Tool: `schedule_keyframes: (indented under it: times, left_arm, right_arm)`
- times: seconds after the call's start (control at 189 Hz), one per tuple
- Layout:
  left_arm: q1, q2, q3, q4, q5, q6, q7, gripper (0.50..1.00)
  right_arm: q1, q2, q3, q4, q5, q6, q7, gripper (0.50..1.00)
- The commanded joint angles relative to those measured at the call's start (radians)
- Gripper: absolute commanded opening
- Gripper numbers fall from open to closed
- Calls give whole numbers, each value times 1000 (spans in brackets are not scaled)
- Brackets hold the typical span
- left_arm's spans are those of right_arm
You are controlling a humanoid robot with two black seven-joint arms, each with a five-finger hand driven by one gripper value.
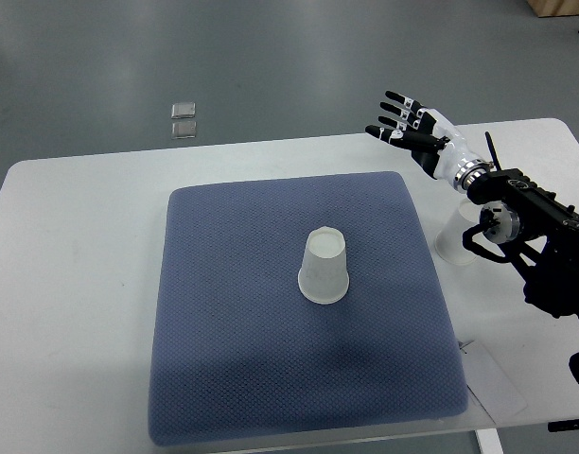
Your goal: Stack paper cups
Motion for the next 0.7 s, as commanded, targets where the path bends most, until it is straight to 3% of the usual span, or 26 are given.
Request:
schedule_keyframes:
  times: [0.0,0.692]
  left_arm:
    - [0,0,3,0,0,0,0,1000]
    - [2,0,-4,2,0,0,0,1000]
  right_arm:
    - [-1,-4,0,5,0,0,0,915]
    - [2,21,-39,5,-35,0,0,915]
